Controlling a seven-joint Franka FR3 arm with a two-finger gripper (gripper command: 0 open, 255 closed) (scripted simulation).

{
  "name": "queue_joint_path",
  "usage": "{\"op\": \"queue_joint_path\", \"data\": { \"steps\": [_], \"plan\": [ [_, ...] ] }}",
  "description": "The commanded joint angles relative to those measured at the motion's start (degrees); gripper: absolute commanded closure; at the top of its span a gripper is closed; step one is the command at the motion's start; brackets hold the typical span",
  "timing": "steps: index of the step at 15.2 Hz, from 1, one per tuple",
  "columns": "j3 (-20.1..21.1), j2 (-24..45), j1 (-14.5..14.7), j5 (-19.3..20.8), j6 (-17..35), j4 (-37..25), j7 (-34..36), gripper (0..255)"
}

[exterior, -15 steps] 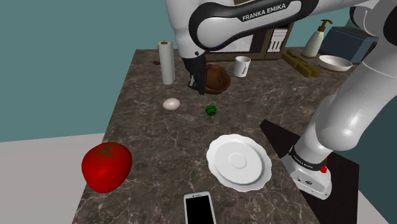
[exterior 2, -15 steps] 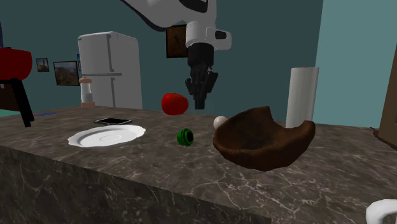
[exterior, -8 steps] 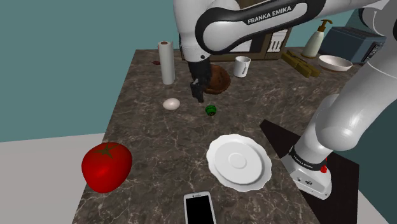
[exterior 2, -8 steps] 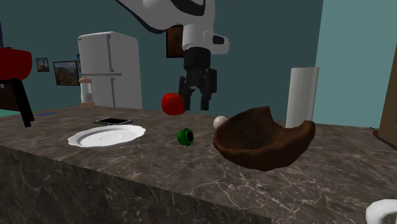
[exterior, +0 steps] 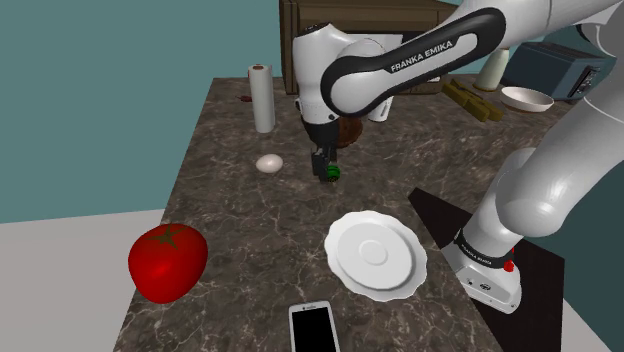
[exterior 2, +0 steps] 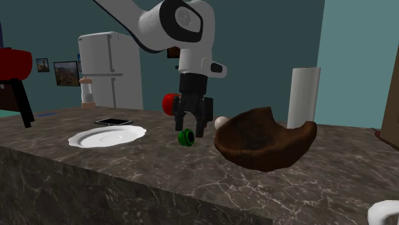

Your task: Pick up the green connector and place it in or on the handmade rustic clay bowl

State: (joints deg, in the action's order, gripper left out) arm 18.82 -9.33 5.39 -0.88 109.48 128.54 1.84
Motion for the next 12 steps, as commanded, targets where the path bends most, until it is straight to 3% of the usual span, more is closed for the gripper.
{"op": "queue_joint_path", "data": {
  "steps": [1,11,12],
  "plan": [
    [0.0,0.2,0.0,0.0,1.5,1.3,-0.1,0],
    [0.0,0.5,-0.1,0.1,2.8,2.3,-0.1,0],
    [0.0,0.5,-0.1,0.1,2.8,2.3,-0.1,255]
  ]
}}
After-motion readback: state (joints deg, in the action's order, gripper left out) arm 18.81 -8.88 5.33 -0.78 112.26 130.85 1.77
